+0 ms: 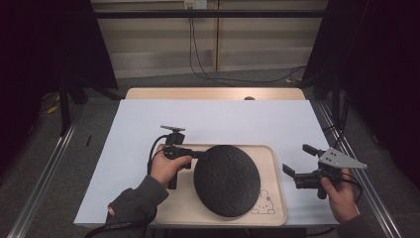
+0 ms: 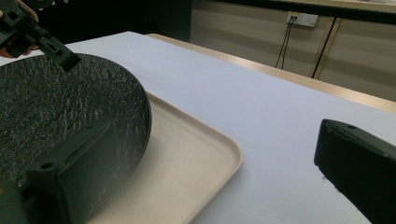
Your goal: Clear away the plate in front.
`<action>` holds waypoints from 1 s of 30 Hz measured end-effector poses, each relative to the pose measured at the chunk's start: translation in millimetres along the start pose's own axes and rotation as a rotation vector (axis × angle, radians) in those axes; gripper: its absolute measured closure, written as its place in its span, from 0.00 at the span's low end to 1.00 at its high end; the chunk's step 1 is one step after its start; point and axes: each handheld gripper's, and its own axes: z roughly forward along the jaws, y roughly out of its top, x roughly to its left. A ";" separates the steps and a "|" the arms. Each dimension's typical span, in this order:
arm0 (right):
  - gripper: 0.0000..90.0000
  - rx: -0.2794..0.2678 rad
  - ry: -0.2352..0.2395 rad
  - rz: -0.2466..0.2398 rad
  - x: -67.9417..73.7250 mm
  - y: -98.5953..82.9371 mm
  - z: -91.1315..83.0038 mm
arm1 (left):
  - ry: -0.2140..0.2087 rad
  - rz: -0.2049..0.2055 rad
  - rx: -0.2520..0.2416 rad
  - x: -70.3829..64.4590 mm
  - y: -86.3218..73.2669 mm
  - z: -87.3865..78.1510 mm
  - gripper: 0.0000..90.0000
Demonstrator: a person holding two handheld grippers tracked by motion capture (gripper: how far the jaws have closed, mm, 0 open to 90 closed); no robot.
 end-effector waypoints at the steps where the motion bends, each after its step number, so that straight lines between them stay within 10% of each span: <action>1: 0.00 -0.001 0.000 0.000 0.0 0.0 0.1 | 0.001 0.004 -0.002 0.4 -0.4 -0.1 0.97; 30: 0.00 -0.001 0.006 0.000 0.4 -0.1 0.5 | 0.062 -0.016 -0.053 17.9 -15.2 8.9 0.90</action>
